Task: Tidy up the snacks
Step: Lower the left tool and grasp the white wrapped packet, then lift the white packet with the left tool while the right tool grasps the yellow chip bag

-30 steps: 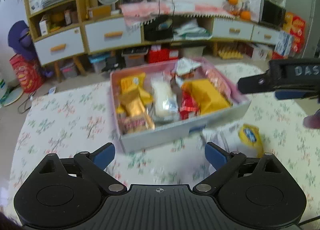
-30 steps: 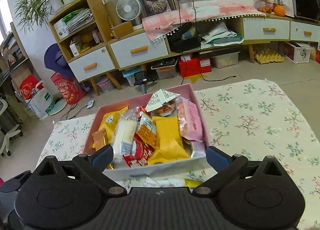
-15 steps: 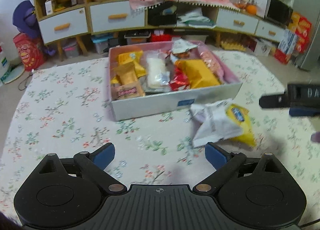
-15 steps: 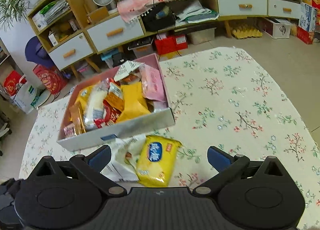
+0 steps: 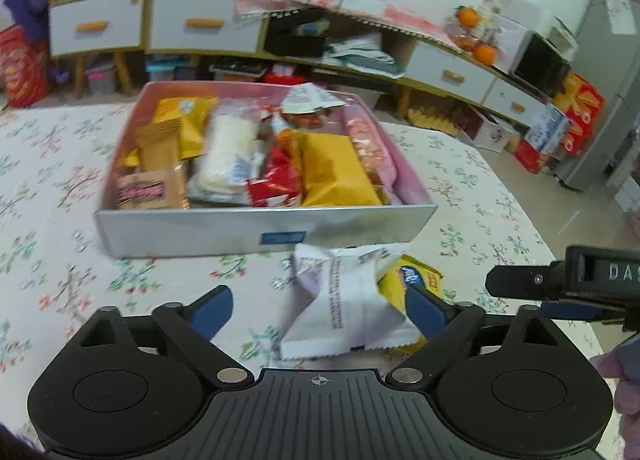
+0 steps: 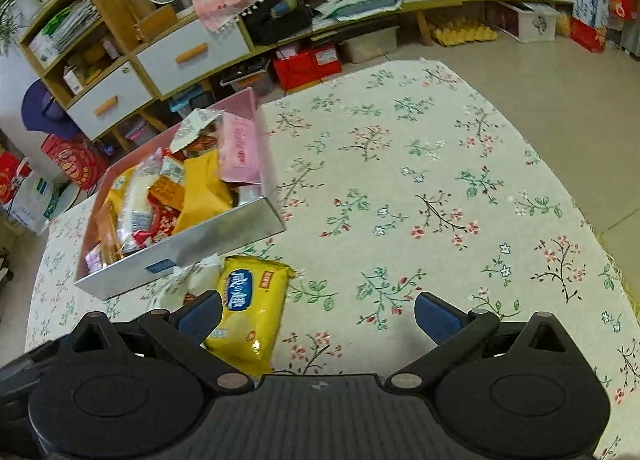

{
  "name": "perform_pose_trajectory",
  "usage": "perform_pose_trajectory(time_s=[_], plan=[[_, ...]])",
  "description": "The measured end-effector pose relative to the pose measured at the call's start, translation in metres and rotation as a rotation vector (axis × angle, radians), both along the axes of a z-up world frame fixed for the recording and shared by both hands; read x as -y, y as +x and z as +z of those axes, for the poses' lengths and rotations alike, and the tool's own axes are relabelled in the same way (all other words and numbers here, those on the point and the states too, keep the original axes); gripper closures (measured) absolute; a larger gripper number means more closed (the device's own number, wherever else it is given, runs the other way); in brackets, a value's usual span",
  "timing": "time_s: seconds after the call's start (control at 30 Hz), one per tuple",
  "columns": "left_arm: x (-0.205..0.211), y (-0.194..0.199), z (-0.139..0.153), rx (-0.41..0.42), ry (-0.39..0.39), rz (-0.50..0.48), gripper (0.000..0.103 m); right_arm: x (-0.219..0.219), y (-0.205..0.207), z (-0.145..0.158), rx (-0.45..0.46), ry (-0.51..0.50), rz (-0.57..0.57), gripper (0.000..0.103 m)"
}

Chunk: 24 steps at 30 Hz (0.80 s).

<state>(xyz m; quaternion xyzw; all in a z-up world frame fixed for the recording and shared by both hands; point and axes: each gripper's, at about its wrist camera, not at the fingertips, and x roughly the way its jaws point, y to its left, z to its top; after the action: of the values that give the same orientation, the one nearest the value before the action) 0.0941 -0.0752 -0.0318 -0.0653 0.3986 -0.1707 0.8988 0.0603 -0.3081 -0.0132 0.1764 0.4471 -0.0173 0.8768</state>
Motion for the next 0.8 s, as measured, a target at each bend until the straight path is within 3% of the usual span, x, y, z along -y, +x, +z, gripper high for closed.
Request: perform_pose_trajectory(time_s=[0.23,0.3,0.47,0.8], plan=[[0.005,0.005,-0.007,0.026,-0.041,-0.039,0.048,0.009,0.005,-0.005,-0.030,0.062,-0.020,0.025],[0.001,0.006,-0.009,0.019,-0.075,-0.050,0.066,0.007,0.007,-0.007,-0.045,0.079,-0.007,0.025],[0.000,0.006,-0.005,0.005,-0.058,-0.057,0.074,-0.003,0.012,-0.007,-0.043,0.069,0.022,0.025],[-0.024,-0.001,0.003,-0.008,0.036,0.000,0.075,-0.034,0.024,-0.016,-0.057,0.022,0.096,0.025]])
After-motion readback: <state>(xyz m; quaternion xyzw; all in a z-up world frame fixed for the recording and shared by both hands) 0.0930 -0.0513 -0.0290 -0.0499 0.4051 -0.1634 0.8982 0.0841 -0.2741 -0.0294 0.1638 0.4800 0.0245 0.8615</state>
